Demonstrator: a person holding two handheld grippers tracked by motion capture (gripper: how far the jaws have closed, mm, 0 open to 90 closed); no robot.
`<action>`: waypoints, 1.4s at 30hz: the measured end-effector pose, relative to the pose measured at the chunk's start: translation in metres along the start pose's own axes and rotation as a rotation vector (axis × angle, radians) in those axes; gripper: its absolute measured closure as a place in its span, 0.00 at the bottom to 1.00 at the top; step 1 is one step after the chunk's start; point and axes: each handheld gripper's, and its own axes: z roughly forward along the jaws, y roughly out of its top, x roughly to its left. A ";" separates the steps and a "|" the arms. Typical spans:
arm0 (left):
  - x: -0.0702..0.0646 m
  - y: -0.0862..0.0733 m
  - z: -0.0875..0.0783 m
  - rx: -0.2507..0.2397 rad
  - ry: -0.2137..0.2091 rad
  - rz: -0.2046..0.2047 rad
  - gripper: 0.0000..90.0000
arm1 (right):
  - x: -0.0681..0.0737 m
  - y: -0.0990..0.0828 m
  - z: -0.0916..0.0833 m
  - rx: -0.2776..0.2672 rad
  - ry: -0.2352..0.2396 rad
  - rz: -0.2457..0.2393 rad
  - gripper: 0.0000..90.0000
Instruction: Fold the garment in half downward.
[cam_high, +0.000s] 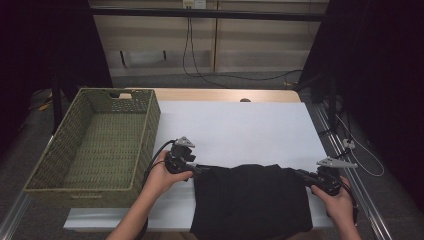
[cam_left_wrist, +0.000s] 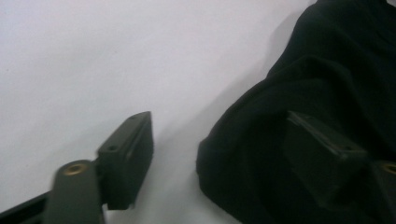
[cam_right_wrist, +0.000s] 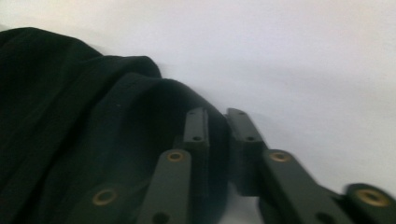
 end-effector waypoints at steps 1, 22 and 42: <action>0.000 0.000 0.000 0.000 0.003 -0.005 0.32 | 0.000 0.000 0.000 -0.001 -0.009 0.002 0.86; 0.000 -0.001 -0.004 0.008 0.039 0.013 0.47 | 0.006 -0.001 0.000 0.028 -0.047 0.045 0.93; 0.000 -0.009 -0.001 0.111 0.061 -0.036 0.84 | 0.003 0.000 0.001 0.015 -0.016 0.082 0.95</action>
